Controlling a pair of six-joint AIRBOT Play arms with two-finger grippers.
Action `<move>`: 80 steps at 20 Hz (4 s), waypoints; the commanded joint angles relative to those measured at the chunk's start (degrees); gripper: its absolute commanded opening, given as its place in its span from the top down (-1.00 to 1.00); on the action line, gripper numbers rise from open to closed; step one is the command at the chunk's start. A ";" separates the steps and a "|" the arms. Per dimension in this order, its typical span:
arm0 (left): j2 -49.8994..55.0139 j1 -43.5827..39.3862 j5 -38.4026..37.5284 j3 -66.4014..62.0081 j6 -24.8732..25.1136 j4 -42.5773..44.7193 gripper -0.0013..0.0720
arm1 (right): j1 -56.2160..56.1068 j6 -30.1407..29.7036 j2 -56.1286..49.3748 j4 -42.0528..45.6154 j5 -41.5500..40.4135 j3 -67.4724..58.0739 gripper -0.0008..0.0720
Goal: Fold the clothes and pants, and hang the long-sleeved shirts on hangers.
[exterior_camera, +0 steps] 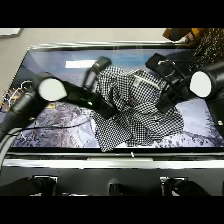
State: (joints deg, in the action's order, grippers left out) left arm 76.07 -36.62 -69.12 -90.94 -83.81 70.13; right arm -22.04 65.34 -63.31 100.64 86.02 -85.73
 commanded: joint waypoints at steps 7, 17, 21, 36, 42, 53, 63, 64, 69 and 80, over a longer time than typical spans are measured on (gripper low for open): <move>-5.75 16.24 -0.44 0.13 29.16 5.18 -0.71 | -0.04 -23.58 -5.60 -9.09 -6.19 1.57 0.91; 0.96 16.17 -6.67 0.31 41.07 -13.11 -0.71 | -0.04 -37.31 -10.58 -8.87 -11.56 1.57 0.90; 1.36 16.17 -8.09 1.55 42.75 -16.68 -0.71 | -0.04 -37.31 -10.58 -8.41 -11.93 1.57 0.90; 1.86 14.03 3.85 11.26 45.53 -15.93 -0.21 | -0.04 -35.95 -9.77 -9.99 -12.26 1.46 0.90; 1.92 14.03 3.82 11.26 45.53 -15.93 0.90 | -0.04 -35.91 -8.70 -10.03 -12.00 1.46 0.90; 0.94 14.03 5.95 11.23 45.55 -15.96 0.91 | 0.09 -19.28 -1.16 -1.70 -9.49 1.46 -0.16; -8.52 14.03 13.57 11.23 51.56 -15.89 0.91 | 31.17 -9.42 9.90 -16.79 -9.57 1.46 -0.48; -9.51 14.01 13.38 11.23 52.22 -15.87 0.91 | 33.75 -9.97 10.23 -19.69 -9.66 1.46 -0.55; -12.59 11.39 13.05 11.23 52.54 -15.45 0.91 | 37.55 -18.12 10.03 -28.59 -11.63 1.46 -0.55; -12.74 6.88 13.07 11.26 52.33 -9.92 0.91 | 37.48 -41.11 6.58 -34.03 -7.93 1.49 -0.92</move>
State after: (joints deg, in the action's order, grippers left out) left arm 63.33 -29.47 -56.07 -79.68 -31.44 59.66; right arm 15.40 34.39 -56.38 67.48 74.83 -84.25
